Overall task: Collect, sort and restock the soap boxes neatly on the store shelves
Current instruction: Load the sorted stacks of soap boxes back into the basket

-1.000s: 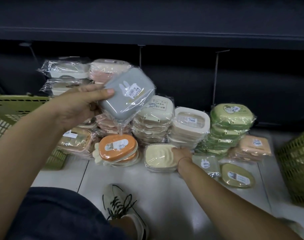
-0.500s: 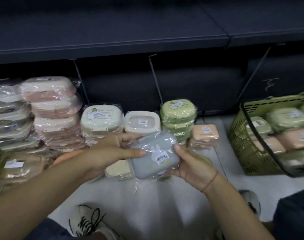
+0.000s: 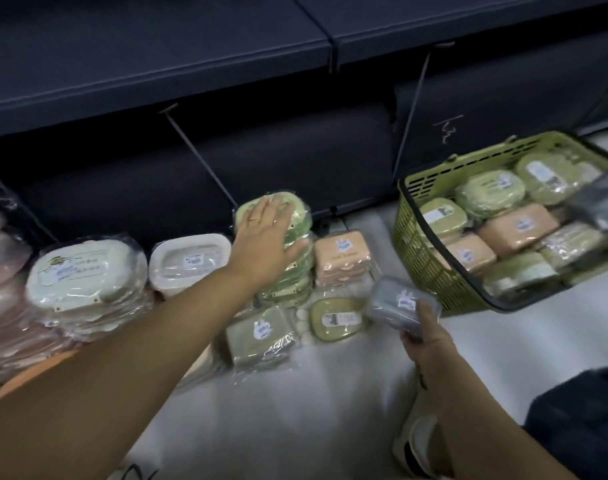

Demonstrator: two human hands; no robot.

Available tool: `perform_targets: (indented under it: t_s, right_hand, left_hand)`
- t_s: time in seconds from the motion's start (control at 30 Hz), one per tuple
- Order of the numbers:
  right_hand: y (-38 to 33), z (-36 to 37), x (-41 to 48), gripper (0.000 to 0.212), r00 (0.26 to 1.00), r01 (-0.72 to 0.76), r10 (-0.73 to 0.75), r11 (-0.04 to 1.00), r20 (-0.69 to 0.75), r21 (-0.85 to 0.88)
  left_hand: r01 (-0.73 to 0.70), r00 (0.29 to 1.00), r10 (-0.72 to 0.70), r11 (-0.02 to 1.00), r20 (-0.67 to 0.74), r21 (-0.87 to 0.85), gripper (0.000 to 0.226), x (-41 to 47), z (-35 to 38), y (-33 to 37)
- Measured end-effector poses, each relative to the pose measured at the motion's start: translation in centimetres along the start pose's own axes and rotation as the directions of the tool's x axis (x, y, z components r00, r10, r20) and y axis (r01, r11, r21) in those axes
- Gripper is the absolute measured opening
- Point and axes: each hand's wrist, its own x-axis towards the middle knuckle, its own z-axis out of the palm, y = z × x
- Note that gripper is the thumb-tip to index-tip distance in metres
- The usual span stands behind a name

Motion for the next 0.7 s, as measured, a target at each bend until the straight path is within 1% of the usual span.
perform_targets:
  t_s: [0.1,0.2,0.27,0.37,0.43,0.5,0.57,0.6,0.67,0.7]
  right_hand:
    - [-0.2,0.7,1.5,0.027,0.991,-0.127,0.13,0.968,-0.002,0.216]
    - [0.0,1.5,3.5,0.03,0.986,-0.164,0.164,0.927,0.028,0.337]
    - [0.2,2.2,5.3,0.03,0.988,-0.148,0.155,0.939,0.004,0.311]
    - [0.5,3.4,8.1,0.034,0.986,-0.141,0.152,0.978,-0.063,0.153]
    - [0.9,3.9,9.8,0.042,0.98,-0.147,0.156,0.986,-0.124,0.08]
    - [1.1,4.9,10.6,0.043,0.976,-0.141,0.153,0.986,-0.157,0.086]
    - [0.9,6.1,11.0,0.034,0.979,-0.127,0.141,0.987,-0.146,0.1]
    - [0.8,6.5,11.4,0.033,0.981,-0.116,0.131,0.987,-0.142,0.108]
    - [0.8,7.1,12.2,0.036,0.984,-0.106,0.121,0.988,-0.129,0.116]
    - [0.7,7.1,12.2,0.041,0.984,-0.112,0.127,0.987,-0.128,0.119]
  left_hand:
    - [0.016,0.999,-0.017,0.999,0.037,0.038,0.073,1.4,1.5,-0.1]
    - [-0.002,1.0,0.002,0.998,0.003,0.065,0.077,1.6,2.8,-0.6]
    - [-0.008,0.999,0.01,0.997,-0.035,0.072,0.078,1.6,3.4,-0.8]
    - [-0.005,0.995,0.013,0.997,-0.098,0.077,0.077,1.6,4.2,-1.0]
    - [-0.015,0.989,0.03,0.994,-0.144,0.109,0.074,1.4,4.7,-1.0]
    - [-0.022,0.983,0.047,0.989,-0.175,0.143,0.073,1.2,5.0,-0.9]
    - [-0.019,0.978,0.052,0.986,-0.201,0.163,0.072,1.3,5.2,-0.8]
    - [-0.014,0.975,0.051,0.986,-0.214,0.169,0.072,1.4,5.2,-0.7]
    - [-0.009,0.971,0.05,0.985,-0.232,0.174,0.071,1.7,5.2,-0.8]
    - [-0.008,0.971,0.048,0.986,-0.234,0.169,0.071,1.8,5.2,-0.9]
